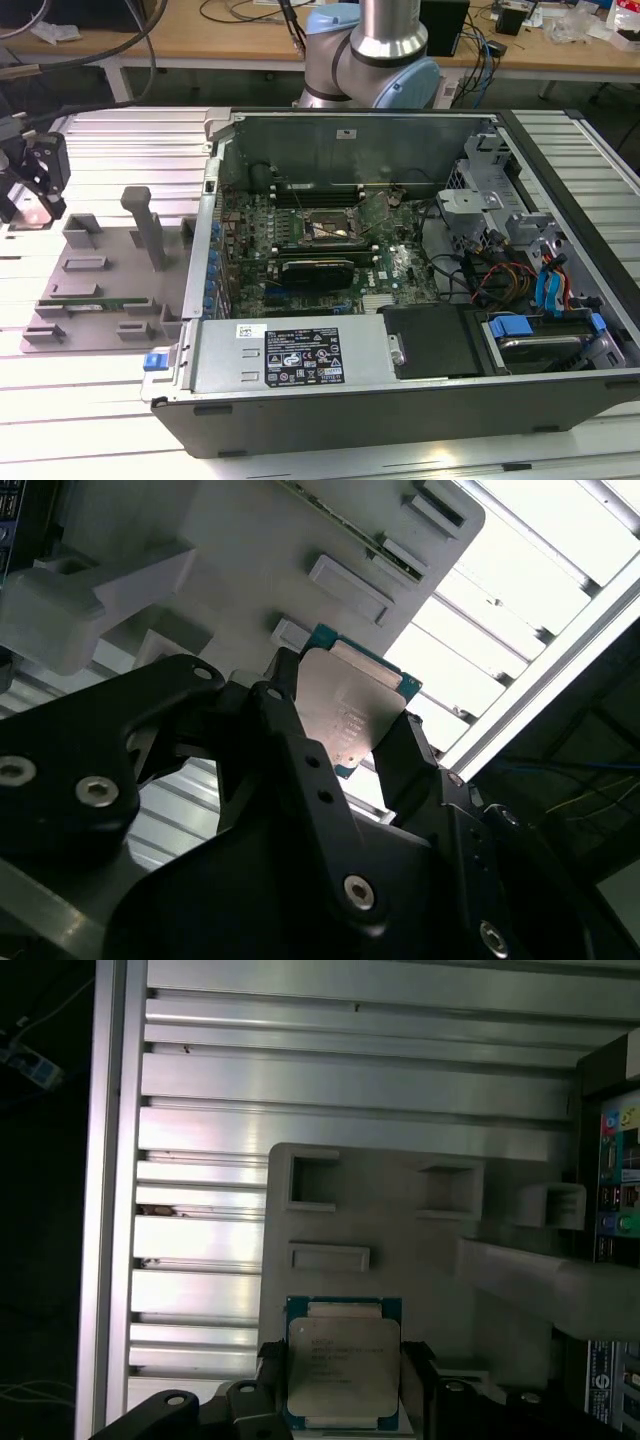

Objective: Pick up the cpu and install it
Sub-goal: 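Pick up the cpu and move it towards the insertion slot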

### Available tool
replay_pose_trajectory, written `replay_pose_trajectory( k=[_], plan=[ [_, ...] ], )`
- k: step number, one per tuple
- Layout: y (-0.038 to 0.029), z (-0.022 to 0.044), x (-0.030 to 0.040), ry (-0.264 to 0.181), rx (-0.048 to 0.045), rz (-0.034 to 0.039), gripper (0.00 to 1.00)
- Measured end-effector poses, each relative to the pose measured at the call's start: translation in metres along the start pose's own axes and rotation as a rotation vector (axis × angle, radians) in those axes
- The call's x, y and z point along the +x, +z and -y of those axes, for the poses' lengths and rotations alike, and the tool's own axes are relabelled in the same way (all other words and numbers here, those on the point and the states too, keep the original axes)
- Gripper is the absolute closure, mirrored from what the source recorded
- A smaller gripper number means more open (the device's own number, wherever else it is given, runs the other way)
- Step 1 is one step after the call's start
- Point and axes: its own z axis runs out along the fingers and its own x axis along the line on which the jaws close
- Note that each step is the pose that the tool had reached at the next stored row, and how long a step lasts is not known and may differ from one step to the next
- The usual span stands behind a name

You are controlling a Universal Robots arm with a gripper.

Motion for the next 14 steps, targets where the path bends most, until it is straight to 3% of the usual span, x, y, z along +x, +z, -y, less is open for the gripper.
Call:
replay_pose_trajectory(
  k=[14],
  plan=[
    [-0.0162, 0.0, -0.0005, 0.0, 0.0, -0.0001, 0.45]
  ],
)
